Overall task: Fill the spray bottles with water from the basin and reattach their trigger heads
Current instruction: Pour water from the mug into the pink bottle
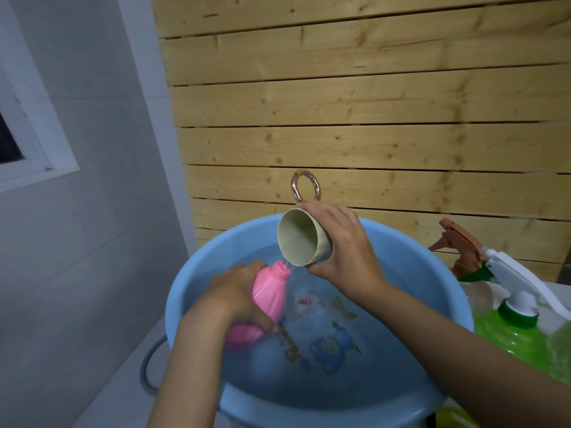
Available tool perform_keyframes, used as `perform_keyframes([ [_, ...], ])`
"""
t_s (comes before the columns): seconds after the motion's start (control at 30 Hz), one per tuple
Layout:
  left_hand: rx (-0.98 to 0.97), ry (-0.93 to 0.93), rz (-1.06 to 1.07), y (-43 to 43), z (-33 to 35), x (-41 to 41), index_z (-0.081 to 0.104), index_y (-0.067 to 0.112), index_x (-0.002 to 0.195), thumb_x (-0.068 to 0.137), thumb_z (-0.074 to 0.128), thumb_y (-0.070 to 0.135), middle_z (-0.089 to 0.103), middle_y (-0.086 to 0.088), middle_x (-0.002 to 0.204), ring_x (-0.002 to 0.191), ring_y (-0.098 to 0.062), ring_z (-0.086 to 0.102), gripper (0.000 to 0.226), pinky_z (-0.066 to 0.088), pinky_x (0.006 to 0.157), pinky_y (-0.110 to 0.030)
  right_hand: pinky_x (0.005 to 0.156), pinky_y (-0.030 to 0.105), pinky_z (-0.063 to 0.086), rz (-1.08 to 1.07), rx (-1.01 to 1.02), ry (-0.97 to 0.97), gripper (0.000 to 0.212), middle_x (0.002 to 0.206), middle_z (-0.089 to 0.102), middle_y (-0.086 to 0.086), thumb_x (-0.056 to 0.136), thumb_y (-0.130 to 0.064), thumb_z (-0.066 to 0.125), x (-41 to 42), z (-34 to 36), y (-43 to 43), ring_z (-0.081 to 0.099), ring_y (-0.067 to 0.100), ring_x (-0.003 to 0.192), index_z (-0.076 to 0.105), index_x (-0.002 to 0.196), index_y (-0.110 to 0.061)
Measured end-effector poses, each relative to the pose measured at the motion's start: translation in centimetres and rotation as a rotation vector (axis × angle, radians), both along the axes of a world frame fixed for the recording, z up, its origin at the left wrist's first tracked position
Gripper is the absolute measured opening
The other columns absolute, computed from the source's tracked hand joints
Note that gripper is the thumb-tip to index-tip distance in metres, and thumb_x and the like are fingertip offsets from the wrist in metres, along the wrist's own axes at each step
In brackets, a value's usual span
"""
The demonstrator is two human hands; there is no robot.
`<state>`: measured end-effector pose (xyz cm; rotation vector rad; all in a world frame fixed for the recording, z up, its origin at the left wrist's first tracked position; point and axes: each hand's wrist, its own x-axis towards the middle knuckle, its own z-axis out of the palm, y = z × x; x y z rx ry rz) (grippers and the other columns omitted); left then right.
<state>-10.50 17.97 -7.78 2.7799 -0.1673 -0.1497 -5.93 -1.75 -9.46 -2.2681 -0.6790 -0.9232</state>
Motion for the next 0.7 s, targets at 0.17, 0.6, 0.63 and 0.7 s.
perform_keyframes([
  [0.17, 0.014, 0.015, 0.001, -0.06, 0.06, -0.02, 0.043, 0.035, 0.123, 0.056, 0.088, 0.036, 0.054, 0.005, 0.119, 0.105, -0.021, 0.051, 0.082, 0.043, 0.079, -0.027, 0.095, 0.047, 0.043, 0.001, -0.007, -0.012, 0.096, 0.138, 0.047, -0.012, 0.051, -0.016, 0.084, 0.03, 0.11, -0.01, 0.040, 0.021, 0.127, 0.046, 0.137, -0.030],
  [0.6, 0.023, 0.037, -0.002, -0.08, 0.18, -0.07, 0.041, 0.034, 0.127, 0.057, 0.088, 0.036, 0.053, 0.005, 0.121, 0.110, -0.022, 0.051, 0.085, 0.045, 0.082, -0.029, 0.096, 0.050, 0.043, -0.021, -0.030, -0.043, 0.098, 0.140, 0.046, -0.010, 0.052, -0.015, 0.085, -0.08, 0.21, 0.05, 0.038, 0.025, 0.130, 0.043, 0.139, -0.030],
  [0.63, 0.021, 0.040, -0.002, -0.09, 0.20, -0.08, 0.042, 0.034, 0.126, 0.056, 0.088, 0.036, 0.053, 0.005, 0.120, 0.109, -0.022, 0.051, 0.084, 0.046, 0.083, -0.029, 0.095, 0.050, 0.044, -0.024, -0.032, -0.049, 0.098, 0.140, 0.046, -0.010, 0.052, -0.014, 0.085, -0.10, 0.22, 0.04, 0.038, 0.025, 0.130, 0.043, 0.139, -0.030],
  [0.7, 0.015, 0.041, -0.002, -0.11, 0.20, -0.06, 0.042, 0.035, 0.124, 0.055, 0.089, 0.036, 0.054, 0.005, 0.119, 0.108, -0.022, 0.052, 0.082, 0.047, 0.084, -0.031, 0.095, 0.051, 0.044, -0.031, -0.033, -0.057, 0.099, 0.141, 0.046, -0.009, 0.052, -0.013, 0.085, -0.12, 0.24, 0.05, 0.037, 0.026, 0.131, 0.043, 0.139, -0.031],
])
